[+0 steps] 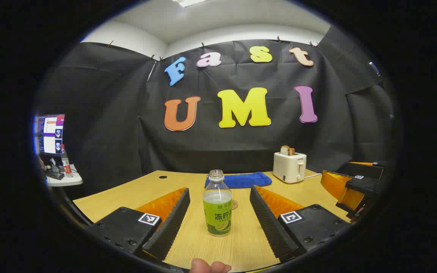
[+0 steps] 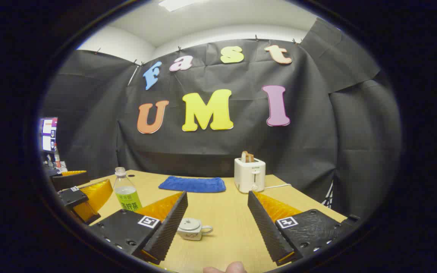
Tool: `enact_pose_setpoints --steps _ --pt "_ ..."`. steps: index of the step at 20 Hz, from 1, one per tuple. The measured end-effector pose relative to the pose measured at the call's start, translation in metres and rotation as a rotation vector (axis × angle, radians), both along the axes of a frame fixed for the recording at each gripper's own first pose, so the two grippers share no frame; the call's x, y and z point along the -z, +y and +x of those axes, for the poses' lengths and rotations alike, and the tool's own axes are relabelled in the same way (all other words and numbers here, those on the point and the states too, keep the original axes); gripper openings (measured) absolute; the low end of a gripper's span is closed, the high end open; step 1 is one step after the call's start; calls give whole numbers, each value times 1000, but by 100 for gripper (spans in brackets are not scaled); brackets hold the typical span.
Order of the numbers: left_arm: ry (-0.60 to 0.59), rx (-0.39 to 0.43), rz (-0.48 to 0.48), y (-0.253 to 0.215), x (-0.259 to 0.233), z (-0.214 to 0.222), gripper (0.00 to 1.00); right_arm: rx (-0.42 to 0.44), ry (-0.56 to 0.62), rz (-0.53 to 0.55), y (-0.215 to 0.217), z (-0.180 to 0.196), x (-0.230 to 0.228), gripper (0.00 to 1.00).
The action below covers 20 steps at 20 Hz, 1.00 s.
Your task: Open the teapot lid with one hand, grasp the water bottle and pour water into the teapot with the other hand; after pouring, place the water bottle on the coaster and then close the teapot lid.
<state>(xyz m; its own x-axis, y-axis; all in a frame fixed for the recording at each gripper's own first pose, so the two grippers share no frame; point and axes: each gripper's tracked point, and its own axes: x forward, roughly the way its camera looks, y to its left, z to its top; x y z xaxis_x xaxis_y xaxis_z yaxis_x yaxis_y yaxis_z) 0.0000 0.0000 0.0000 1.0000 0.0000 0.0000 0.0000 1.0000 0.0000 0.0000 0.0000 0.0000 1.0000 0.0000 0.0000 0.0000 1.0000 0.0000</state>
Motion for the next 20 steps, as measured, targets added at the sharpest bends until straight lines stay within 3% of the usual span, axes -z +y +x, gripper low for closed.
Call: enact_pose_setpoints --steps 20 --pt "19 -13 -8 10 6 3 99 -31 10 -19 13 11 14 96"
